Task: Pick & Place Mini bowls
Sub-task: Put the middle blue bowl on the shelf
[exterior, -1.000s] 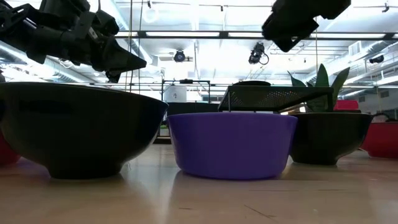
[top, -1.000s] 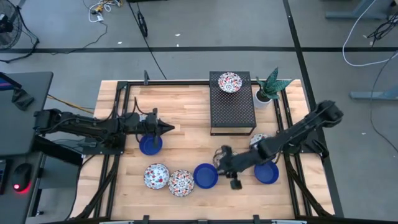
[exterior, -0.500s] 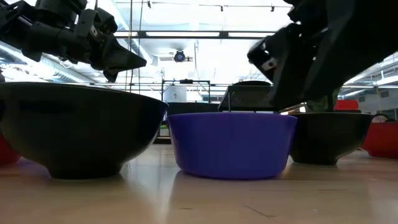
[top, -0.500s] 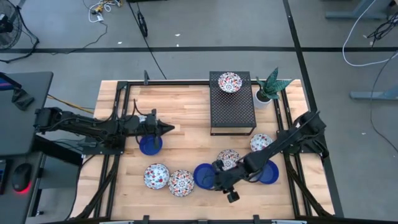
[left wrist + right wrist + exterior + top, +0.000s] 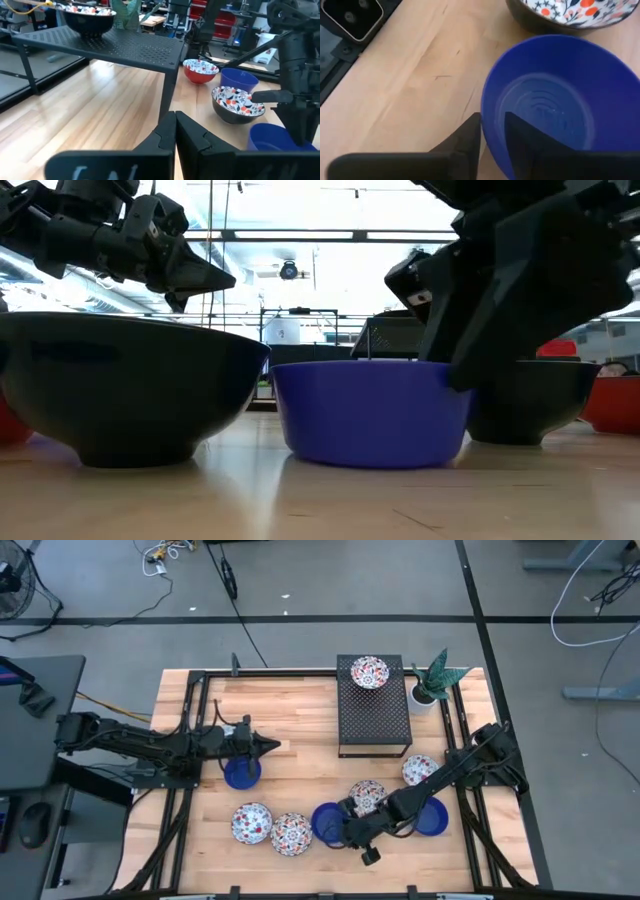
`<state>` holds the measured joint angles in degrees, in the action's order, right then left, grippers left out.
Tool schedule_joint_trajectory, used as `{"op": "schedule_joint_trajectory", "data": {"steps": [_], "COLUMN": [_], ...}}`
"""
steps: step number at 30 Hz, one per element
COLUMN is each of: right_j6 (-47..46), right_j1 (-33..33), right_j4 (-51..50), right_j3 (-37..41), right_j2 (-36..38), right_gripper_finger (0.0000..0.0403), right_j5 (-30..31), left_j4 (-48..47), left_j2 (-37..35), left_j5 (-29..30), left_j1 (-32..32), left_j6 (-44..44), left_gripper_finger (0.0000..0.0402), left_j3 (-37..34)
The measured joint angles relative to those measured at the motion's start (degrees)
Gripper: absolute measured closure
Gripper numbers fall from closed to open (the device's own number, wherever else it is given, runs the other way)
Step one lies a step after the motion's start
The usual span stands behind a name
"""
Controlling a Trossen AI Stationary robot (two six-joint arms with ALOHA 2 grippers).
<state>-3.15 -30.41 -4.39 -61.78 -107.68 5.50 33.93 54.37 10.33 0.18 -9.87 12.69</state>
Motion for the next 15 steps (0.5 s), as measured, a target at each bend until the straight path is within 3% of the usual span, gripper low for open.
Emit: {"op": "schedule_joint_trajectory", "data": {"steps": [6,15], "right_j6": [2.4,3.1], "right_j1": [-0.4,-0.5], "right_j4": [0.9,1.9], "right_j3": [0.0,0.0], "right_j2": [0.0,4.8], "right_gripper_finger": [0.0391,0.0397], "right_j5": [-0.6,-3.6], "left_j4": [0.0,-0.1], "left_j2": [0.0,0.0], "left_j5": [0.0,0.0], "left_j1": [-1.4,-1.7], "left_j6": [0.0,0.0], "left_gripper_finger": [0.0392,0.0392], "left_j3": [0.0,0.0]}}
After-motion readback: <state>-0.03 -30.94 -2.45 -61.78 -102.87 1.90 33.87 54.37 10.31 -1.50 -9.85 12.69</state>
